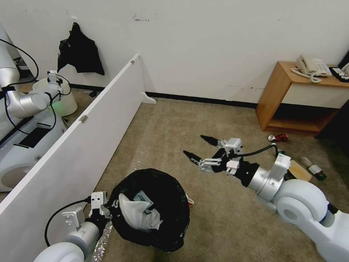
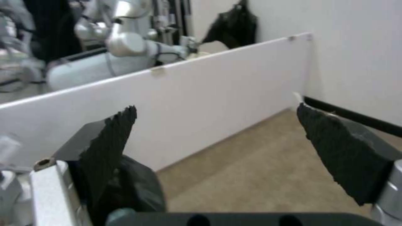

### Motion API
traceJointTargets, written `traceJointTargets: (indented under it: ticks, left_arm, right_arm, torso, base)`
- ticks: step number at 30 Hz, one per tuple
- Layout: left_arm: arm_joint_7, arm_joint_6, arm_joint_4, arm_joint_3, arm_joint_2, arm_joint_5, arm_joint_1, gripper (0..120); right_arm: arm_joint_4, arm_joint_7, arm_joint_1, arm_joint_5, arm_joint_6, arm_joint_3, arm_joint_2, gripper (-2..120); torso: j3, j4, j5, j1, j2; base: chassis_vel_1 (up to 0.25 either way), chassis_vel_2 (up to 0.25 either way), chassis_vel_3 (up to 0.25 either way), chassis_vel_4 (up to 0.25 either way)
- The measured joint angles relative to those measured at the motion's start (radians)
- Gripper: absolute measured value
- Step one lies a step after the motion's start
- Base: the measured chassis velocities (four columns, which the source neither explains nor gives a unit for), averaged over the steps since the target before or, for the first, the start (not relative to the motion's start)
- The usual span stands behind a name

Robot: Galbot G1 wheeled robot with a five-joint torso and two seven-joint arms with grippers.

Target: Pick up the trash bin, then pick up the garbage from the floor and place it into the trash bin.

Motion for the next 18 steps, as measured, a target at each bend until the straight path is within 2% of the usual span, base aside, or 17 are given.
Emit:
traceJointTargets:
  ticks: [8, 10, 15, 18]
  left_arm:
    - [0.022, -0.022, 0.000, -0.055, 0.018, -0.016, -0.003, 4]
    - [0.022, -0.026, -0.006, -0.094, 0.012, -0.050, 0.008, 4]
    - [0.021, -0.031, -0.008, -0.099, 0.003, -0.066, 0.030, 4]
    - [0.027, -0.031, -0.008, -0.098, -0.011, -0.054, 0.045, 4]
  right_arm:
    - [-0.005, 0.023, -0.145, -0.092, 0.028, 0.119, -0.054, 100]
    - [-0.011, 0.026, -0.218, -0.135, 0.035, 0.192, -0.063, 100]
    - [-0.026, 0.032, -0.276, -0.208, 0.054, 0.245, -0.019, 100]
    - [-0.040, 0.031, -0.307, -0.286, 0.077, 0.262, 0.032, 100]
  torso:
    - [0.000, -0.0001, 0.0000, 0.000, 0.000]
    - [0.000, -0.0001, 0.0000, 0.000, 0.000]
    - [0.000, -0.0001, 0.0000, 0.000, 0.000]
    - [0.000, 0.0000, 0.0000, 0.000, 0.000]
  base:
    - [0.000, 0.000, 0.000, 0.000]
    - [0.000, 0.000, 0.000, 0.000]
    - [0.000, 0.000, 0.000, 0.000]
    - [0.000, 0.000, 0.000, 0.000]
